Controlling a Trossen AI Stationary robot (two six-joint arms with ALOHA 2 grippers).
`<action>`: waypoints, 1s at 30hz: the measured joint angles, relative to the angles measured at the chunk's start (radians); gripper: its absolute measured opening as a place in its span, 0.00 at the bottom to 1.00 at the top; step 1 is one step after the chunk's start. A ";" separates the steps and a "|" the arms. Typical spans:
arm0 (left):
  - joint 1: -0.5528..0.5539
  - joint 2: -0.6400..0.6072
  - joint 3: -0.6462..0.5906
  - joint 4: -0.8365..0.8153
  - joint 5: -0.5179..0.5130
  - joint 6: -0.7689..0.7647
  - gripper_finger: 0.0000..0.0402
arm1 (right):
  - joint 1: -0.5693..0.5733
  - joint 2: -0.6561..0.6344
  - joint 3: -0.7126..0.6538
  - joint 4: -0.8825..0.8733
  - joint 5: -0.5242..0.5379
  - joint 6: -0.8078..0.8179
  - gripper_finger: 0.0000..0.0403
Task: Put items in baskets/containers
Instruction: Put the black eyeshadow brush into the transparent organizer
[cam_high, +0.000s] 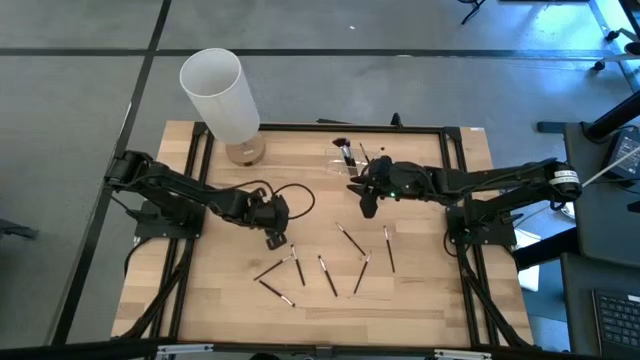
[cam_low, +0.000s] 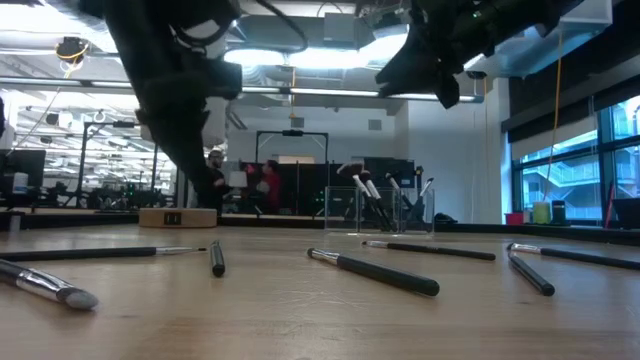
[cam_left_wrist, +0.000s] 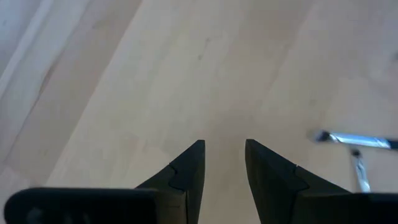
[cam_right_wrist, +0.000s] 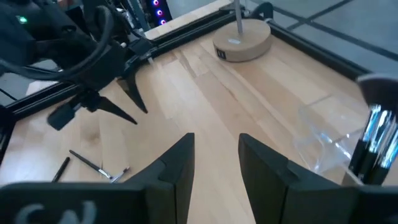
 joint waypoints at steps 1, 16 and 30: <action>-0.008 0.000 0.012 -0.020 0.003 -0.004 0.27 | 0.000 0.000 0.007 -0.005 -0.002 -0.011 0.31; -0.072 0.029 0.040 -0.047 -0.030 -0.098 0.27 | -0.020 0.000 0.065 -0.029 -0.015 -0.120 0.31; -0.052 0.048 0.040 -0.047 -0.030 -0.075 0.27 | -0.051 0.000 0.068 -0.076 -0.015 -0.123 0.31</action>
